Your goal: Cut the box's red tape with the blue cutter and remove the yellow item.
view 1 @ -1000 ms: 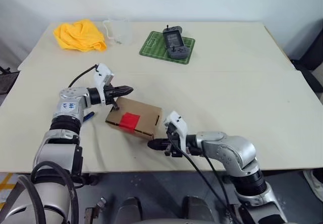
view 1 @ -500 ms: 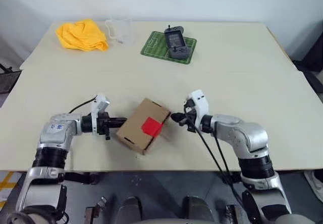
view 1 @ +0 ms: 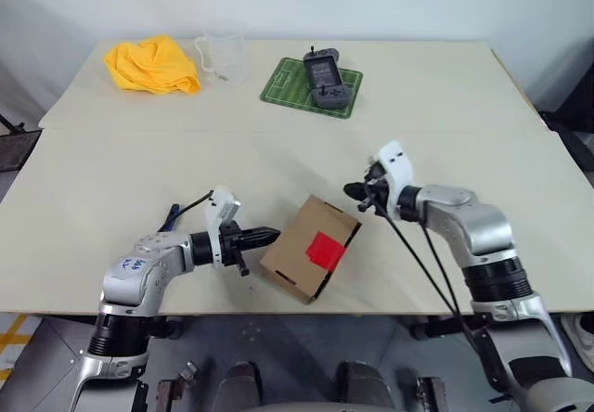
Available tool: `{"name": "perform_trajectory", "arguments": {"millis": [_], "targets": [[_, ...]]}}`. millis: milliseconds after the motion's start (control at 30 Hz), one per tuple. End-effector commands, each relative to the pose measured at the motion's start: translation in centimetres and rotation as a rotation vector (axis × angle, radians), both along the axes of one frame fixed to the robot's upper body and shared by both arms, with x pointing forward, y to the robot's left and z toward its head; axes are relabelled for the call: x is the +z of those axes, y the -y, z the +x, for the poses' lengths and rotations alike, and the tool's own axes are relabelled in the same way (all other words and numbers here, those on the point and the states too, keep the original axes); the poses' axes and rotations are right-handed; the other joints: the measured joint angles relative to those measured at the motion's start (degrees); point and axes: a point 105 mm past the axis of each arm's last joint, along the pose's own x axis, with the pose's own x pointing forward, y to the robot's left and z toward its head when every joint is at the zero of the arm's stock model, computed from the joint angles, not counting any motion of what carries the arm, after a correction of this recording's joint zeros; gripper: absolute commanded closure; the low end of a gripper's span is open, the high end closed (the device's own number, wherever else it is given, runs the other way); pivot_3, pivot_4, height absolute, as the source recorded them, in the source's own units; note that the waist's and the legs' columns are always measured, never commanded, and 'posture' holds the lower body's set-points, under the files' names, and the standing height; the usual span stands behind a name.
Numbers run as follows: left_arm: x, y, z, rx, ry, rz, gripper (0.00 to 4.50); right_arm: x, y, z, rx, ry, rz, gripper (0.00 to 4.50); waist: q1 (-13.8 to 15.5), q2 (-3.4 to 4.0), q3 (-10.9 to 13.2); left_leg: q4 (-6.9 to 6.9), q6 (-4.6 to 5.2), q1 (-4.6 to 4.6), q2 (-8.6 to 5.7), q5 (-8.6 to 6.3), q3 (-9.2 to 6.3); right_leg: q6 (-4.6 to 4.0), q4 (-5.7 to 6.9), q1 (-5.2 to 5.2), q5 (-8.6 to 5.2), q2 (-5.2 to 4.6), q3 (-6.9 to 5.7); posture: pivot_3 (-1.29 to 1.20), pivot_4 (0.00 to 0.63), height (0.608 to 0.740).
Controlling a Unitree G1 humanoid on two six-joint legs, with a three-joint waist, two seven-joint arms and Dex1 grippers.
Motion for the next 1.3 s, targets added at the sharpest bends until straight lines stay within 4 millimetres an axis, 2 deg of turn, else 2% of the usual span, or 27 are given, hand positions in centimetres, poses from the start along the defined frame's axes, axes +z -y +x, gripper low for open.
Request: {"name": "perform_trajectory", "arguments": {"millis": [33, 100, 167, 267, 333, 433, 600, 700, 800, 933, 1067, 1300], "targets": [[1.5, -0.7, -0.4, -0.015, 0.068, 0.018, 4.49, 2.5, 1.8, -0.6, 0.019, 0.128, -0.028, 4.5, 0.02, 0.0, 0.0, -0.01, 0.0, 0.0, 0.0, 0.0, 0.01, 0.0, -0.01, 0.0, 0.0, 0.0, 0.0, 0.0, 0.15, 0.74], [1.9, -1.1, -0.6, -0.031, 0.079, 0.042, 4.49, 2.1, 2.8, -1.8, 0.041, 0.072, -0.053, 4.5, 0.05, 0.0, 0.0, -0.04, 0.0, 0.0, 0.0, 0.0, 0.02, 0.0, -0.05, 0.0, 0.0, 0.0, 0.0, 0.0, 0.15, 0.74], [2.3, -1.5, -0.9, -0.058, 0.09, 0.071, 4.49, 0.8, 3.0, -3.9, 0.108, -0.049, -0.088, 4.5, 0.29, 0.0, 0.0, -0.06, 0.0, 0.0, 0.0, 0.0, 0.04, 0.0, -0.1, 0.0, 0.0, 0.0, 0.0, 0.0, 0.15, 0.74], [3.1, -2.1, -1.5, -0.114, 0.12, 0.136, 4.49, -1.0, 1.4, -8.1, 0.258, -0.24, -0.073, 4.5, 0.74, 0.0, 0.0, -0.07, 0.01, 0.0, 0.0, -0.01, 0.05, 0.0, -0.13, 0.0, 0.0, 0.01, 0.0, 0.0, 0.15, 0.74], [3.5, -2.4, -2.0, -0.159, 0.123, 0.176, 4.49, -1.7, 0.2, -10.1, 0.319, -0.31, -0.056, 4.5, 0.78, 0.02, 0.01, -0.07, 0.02, 0.02, 0.02, -0.01, 0.05, 0.0, -0.14, 0.0, 0.0, 0.04, 0.03, 0.0, 0.15, 0.74], [3.4, -2.0, -2.7, -0.23, 0.119, 0.234, 4.49, -2.3, -1.5, -11.1, 0.343, -0.34, -0.03, 4.5, 1.16, 0.02, 0.01, 0.0, 0.04, 0.02, 0.02, -0.04, 0.08, -0.01, -0.11, 0.0, 0.0, 0.02, 0.08, 0.0, 0.15, 0.74], [1.6, -0.1, -2.4, -0.236, 0.093, 0.24, 4.49, -2.7, -3.3, -10.4, 0.312, -0.322, 0.009, 4.5, 2.19, 0.01, 0.01, 0.07, 0.06, -0.01, 0.02, -0.08, 0.08, -0.02, -0.12, 0.01, 0.01, 0.02, 0.09, 0.0, 0.15, 0.74], [-0.1, 0.4, -3.0, -0.258, 0.019, 0.268, 4.49, -1.9, -3.7, -8.7, 0.267, -0.261, 0.027, 4.5, 2.49, 0.02, 0.01, 0.08, 0.06, -0.01, 0.02, -0.08, 0.09, -0.02, -0.1, 0.0, 0.01, 0.03, 0.09, 0.0, 0.15, 0.74], [-0.6, 0.6, -3.1, -0.254, -0.001, 0.271, 4.49, -1.2, -3.5, -7.0, 0.237, -0.212, 0.021, 4.5, 2.41, 0.02, 0.01, 0.08, 0.06, 0.0, 0.02, -0.08, 0.12, -0.03, -0.08, -0.01, 0.01, 0.03, 0.12, 0.0, 0.15, 0.74], [-0.6, 1.0, -2.5, -0.216, 0.018, 0.244, 4.49, -0.7, -3.2, -5.1, 0.223, -0.167, 0.002, 4.5, 2.43, 0.02, 0.01, 0.07, 0.06, -0.01, 0.02, -0.08, 0.12, -0.03, -0.1, -0.02, 0.01, 0.04, 0.11, 0.0, 0.15, 0.74], [-0.5, 2.3, -1.2, -0.134, 0.065, 0.188, 4.49, -0.6, -2.7, -2.8, 0.208, -0.129, -0.028, 4.5, 2.54, 0.01, 0.01, 0.15, 0.06, -0.02, 0.02, -0.08, 0.15, 0.0, -0.1, 0.0, 0.04, 0.03, 0.12, 0.0, 0.15, 0.74], [0.1, 2.6, 0.3, -0.052, 0.113, 0.156, 4.49, 0.3, -2.2, -0.6, 0.204, -0.052, -0.036, 4.5, 2.17, 0.02, 0.01, 0.09, 0.06, -0.02, 0.02, -0.07, 0.17, 0.0, -0.12, -0.01, 0.04, 0.03, 0.11, 0.0, 0.15, 0.74]]}}
